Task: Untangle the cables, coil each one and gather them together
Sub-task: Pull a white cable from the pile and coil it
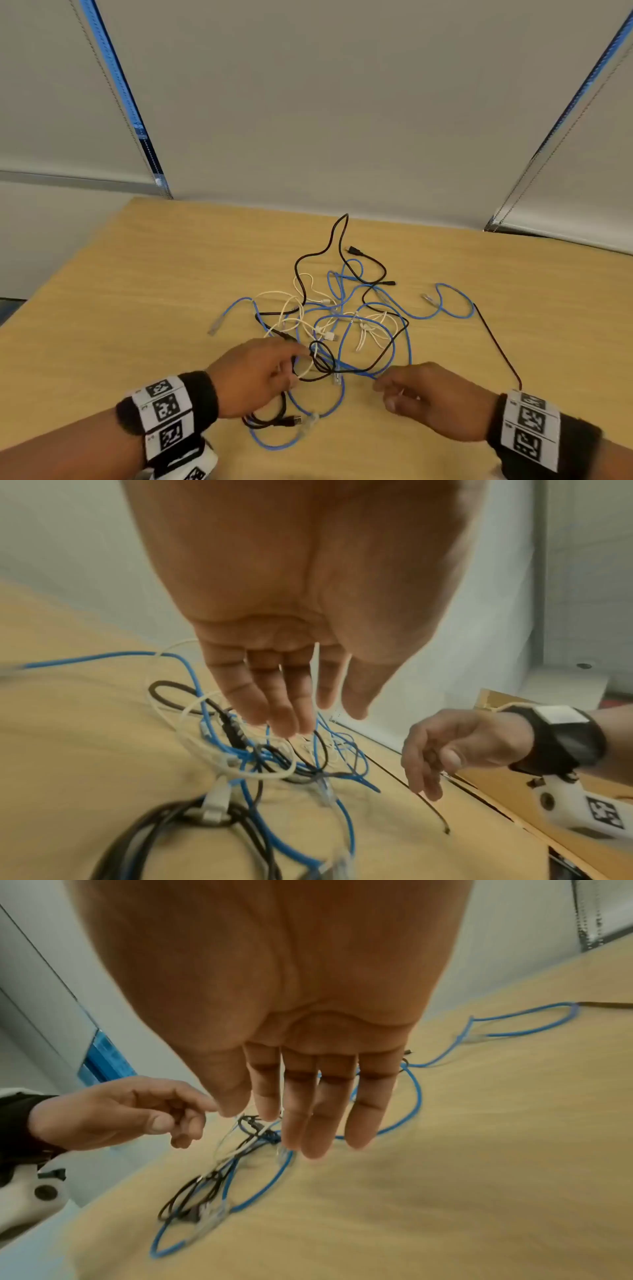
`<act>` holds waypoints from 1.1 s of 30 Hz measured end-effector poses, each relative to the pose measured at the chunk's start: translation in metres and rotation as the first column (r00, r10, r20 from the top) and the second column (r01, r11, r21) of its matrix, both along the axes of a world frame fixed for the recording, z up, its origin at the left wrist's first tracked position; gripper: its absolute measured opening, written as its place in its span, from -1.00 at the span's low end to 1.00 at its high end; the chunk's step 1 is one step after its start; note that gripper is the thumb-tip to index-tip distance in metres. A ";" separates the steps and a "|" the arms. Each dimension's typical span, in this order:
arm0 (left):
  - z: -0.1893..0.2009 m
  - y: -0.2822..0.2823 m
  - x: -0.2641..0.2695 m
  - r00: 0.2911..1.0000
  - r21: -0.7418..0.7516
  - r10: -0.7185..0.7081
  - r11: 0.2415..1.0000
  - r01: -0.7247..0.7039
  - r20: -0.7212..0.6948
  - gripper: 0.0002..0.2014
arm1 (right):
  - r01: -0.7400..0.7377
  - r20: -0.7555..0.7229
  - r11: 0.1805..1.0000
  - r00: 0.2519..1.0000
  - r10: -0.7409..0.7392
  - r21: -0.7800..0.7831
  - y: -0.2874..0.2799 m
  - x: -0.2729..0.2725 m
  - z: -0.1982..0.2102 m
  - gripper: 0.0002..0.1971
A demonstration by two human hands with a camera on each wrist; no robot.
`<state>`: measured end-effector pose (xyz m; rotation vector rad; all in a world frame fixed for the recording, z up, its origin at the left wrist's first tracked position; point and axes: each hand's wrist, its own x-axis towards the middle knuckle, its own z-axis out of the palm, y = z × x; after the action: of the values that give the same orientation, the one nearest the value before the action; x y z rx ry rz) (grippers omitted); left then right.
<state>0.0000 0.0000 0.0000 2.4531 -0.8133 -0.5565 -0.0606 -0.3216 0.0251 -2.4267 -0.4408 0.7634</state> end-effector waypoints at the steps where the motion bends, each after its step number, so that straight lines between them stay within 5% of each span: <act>1: -0.004 -0.004 0.006 0.997 0.010 0.039 0.999 -0.039 0.061 -0.54 | 0.027 0.043 0.999 0.999 -0.027 0.018 0.005 0.008 -0.003 -0.73; 6: -0.028 -0.023 0.029 0.934 0.123 0.180 0.966 -0.227 0.307 -0.49 | 0.139 0.176 0.986 0.972 -0.153 0.089 0.047 0.042 -0.019 -0.77; 11: -0.036 -0.030 0.044 0.881 0.273 0.126 0.923 -0.273 0.456 -0.57 | 0.177 0.271 0.975 0.940 -0.208 0.134 0.077 0.061 -0.031 -0.75; 14: -0.027 -0.034 0.045 0.854 0.087 0.200 0.958 -0.274 0.481 -0.86 | 0.237 0.322 0.956 0.903 -0.283 0.174 0.084 0.067 -0.031 -0.73; 17: -0.010 -0.035 0.041 0.834 -0.174 0.272 0.961 -0.213 0.480 -0.95 | 0.243 0.348 0.950 0.889 -0.299 0.197 0.087 0.070 -0.027 -0.73; 19: 0.002 -0.035 0.039 0.824 -0.297 0.296 0.941 -0.164 0.483 -0.95 | 0.241 0.353 0.949 0.886 -0.301 0.204 0.087 0.072 -0.020 -0.90; 23: 0.015 -0.027 0.044 0.824 -0.280 0.269 0.950 -0.140 0.499 -0.95 | 0.268 0.375 0.934 0.861 -0.343 0.237 0.080 0.080 0.006 -0.76; 25: 0.014 -0.019 0.046 0.846 -0.213 0.278 0.957 -0.200 0.454 -0.97 | 0.325 0.337 0.869 0.825 -0.454 0.374 0.071 0.084 0.025 -0.76; 29: 0.009 -0.005 0.046 0.905 -0.160 0.341 0.938 -0.308 0.254 -0.86 | 0.427 0.120 0.592 0.734 -0.669 0.684 0.046 0.091 0.070 -0.83; 31: 0.013 -0.008 0.042 0.902 -0.313 0.401 0.887 -0.339 0.159 -0.94 | 0.419 0.068 0.552 0.750 -0.658 0.721 0.038 0.091 0.084 -0.84; 33: 0.027 -0.019 0.039 0.916 -0.543 0.393 0.754 -0.369 -0.077 -0.79 | 0.385 0.084 0.600 0.791 -0.606 0.701 0.039 0.088 0.090 -0.83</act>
<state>0.0390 -0.0190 0.0270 2.0038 -0.3822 -0.0884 0.0278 -0.2830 0.1152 -1.8250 -0.0752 -0.0652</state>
